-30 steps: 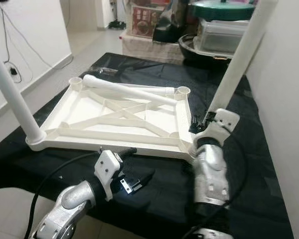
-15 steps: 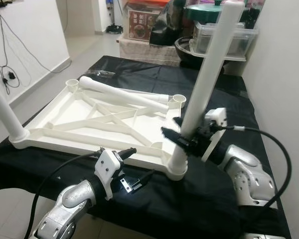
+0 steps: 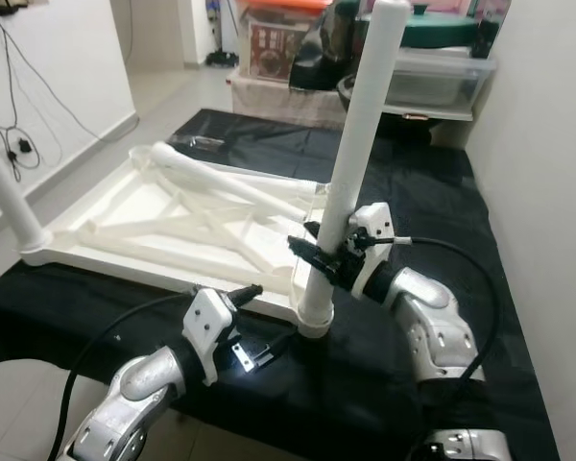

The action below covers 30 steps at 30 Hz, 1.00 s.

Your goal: Building children table

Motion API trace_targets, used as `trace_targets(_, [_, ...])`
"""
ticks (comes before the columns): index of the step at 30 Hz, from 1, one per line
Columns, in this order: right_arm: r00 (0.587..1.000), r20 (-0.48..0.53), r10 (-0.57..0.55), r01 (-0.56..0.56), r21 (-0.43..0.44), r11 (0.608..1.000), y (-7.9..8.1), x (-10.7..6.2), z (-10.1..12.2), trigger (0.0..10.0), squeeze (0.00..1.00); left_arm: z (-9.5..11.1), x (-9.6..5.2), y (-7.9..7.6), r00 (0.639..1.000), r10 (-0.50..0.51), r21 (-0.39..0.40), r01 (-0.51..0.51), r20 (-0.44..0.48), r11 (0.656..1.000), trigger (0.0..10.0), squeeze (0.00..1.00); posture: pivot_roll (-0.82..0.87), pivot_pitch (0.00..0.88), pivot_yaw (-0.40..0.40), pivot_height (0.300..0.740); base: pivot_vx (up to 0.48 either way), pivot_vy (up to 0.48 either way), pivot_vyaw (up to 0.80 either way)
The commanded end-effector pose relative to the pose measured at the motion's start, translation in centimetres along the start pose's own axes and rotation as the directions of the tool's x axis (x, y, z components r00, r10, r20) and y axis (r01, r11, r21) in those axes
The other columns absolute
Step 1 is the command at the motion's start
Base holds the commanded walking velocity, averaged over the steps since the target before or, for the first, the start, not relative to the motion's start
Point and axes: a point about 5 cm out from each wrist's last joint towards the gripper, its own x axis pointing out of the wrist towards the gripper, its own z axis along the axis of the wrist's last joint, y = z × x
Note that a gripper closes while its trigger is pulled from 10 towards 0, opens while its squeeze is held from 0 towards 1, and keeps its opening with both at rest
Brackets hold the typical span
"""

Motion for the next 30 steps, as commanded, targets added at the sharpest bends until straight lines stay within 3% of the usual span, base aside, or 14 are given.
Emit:
trace_targets(1, [0.955,-0.034,-0.294,0.296,0.05,0.954,-2.4,-0.9,-0.9,0.0,0.0,-0.5,0.1,-0.1,1.0,-0.008,0.001,0.008,-0.015,1.0,10.0,0.0,0.07,0.0,-0.046,0.74,0.0,0.0,0.0])
trace_targets(4, [0.84,-0.036,-0.542,0.543,0.071,0.837,-3.9,-1.8,-0.8,0.0,0.0,-0.5,0.1,0.0,1.0,-0.011,0.0,0.011,-0.016,1.0,10.0,0.0,0.06,0.0,-0.041,0.74,0.0,0.0,0.0])
trace_targets(5, [0.662,-0.048,-0.748,0.749,0.08,0.657,-5.1,-3.3,-1.0,0.0,0.0,-0.6,0.2,0.1,1.0,-0.014,0.001,0.014,-0.017,1.0,10.0,0.0,0.06,0.0,-0.04,0.74,0.0,0.0,0.0])
trace_targets(6, [0.662,-0.048,-0.748,0.749,0.08,0.657,-5.1,-3.3,-1.0,0.0,0.0,-0.6,0.2,0.1,1.0,-0.014,0.001,0.014,-0.017,1.0,10.0,0.0,0.06,0.0,-0.04,0.74,0.0,0.0,0.0])
trace_targets(7, [0.464,-0.06,-0.884,0.885,0.083,0.459,-5.3,-5.0,-1.2,0.0,0.0,-0.7,0.3,0.1,1.0,-0.017,0.002,0.017,-0.017,1.0,10.0,0.0,0.06,0.0,-0.043,0.74,0.0,0.0,0.0])
trace_targets(10, [0.222,-0.071,-0.972,0.972,0.094,0.215,-4.4,-6.8,-1.6,0.0,0.0,-0.8,0.3,0.1,1.0,-0.018,0.005,0.018,-0.018,1.0,10.0,0.0,0.06,0.0,-0.04,0.74,0.0,0.0,0.0])
trace_targets(12, [0.176,-0.079,-0.981,0.98,0.107,0.167,-3.6,-6.6,-1.9,0.0,0.0,-0.8,0.4,0.1,1.0,-0.018,0.007,0.018,-0.017,1.0,10.0,0.0,0.06,0.0,-0.042,0.74,0.0,0.0,0.0])
trace_targets(15, [0.195,-0.078,-0.978,0.972,0.146,0.182,-2.1,-4.9,-2.1,0.0,0.0,-0.8,0.4,0.2,1.0,-0.018,0.009,0.018,-0.017,1.0,10.0,0.0,0.07,0.0,-0.043,0.74,0.0,0.0,0.0])
trace_targets(16, [0.242,-0.05,-0.969,0.961,0.152,0.233,-1.6,-3.8,-1.9,5.9,0.0,-0.8,0.4,0.2,1.0,-0.017,0.01,0.017,-0.017,1.0,10.0,0.0,0.07,0.0,-0.043,0.74,0.0,0.0,0.0])
trace_targets(19, [0.298,-0.021,-0.954,0.943,0.162,0.291,-1.3,-3.0,-1.8,10.0,0.0,-0.8,0.4,0.2,1.0,-0.017,0.011,0.017,-0.017,1.0,10.0,0.0,0.07,0.0,-0.043,0.74,0.0,0.0,0.0])
trace_targets(20, [0.359,0.017,-0.933,0.92,0.165,0.357,-1.0,-2.3,-1.6,10.0,1.0,-0.8,0.4,0.2,1.0,-0.017,0.011,0.017,-0.017,1.0,10.0,0.0,0.07,0.0,-0.042,0.74,0.0,0.0,0.0])
trace_targets(23, [0.463,0.073,-0.884,0.869,0.159,0.468,-1.1,-1.5,-1.5,10.0,1.0,-0.8,0.4,0.3,1.0,-0.016,0.011,0.016,-0.017,1.0,10.0,0.0,0.07,0.0,-0.045,0.74,0.0,0.0,0.0])
trace_targets(24, [0.511,0.104,-0.853,0.837,0.168,0.521,-1.3,-1.4,-1.4,10.0,0.0,-0.8,0.4,0.3,1.0,-0.015,0.01,0.015,-0.016,1.0,10.0,0.0,0.07,0.0,-0.046,0.74,0.0,0.0,0.0])
trace_targets(30, [0.727,0.153,-0.67,0.637,0.214,0.741,-2.0,-1.5,-0.8,10.0,0.0,-0.8,0.5,0.4,1.0,-0.015,0.009,0.015,-0.014,1.0,10.0,0.0,0.07,0.0,-0.044,0.74,0.0,0.0,0.0])
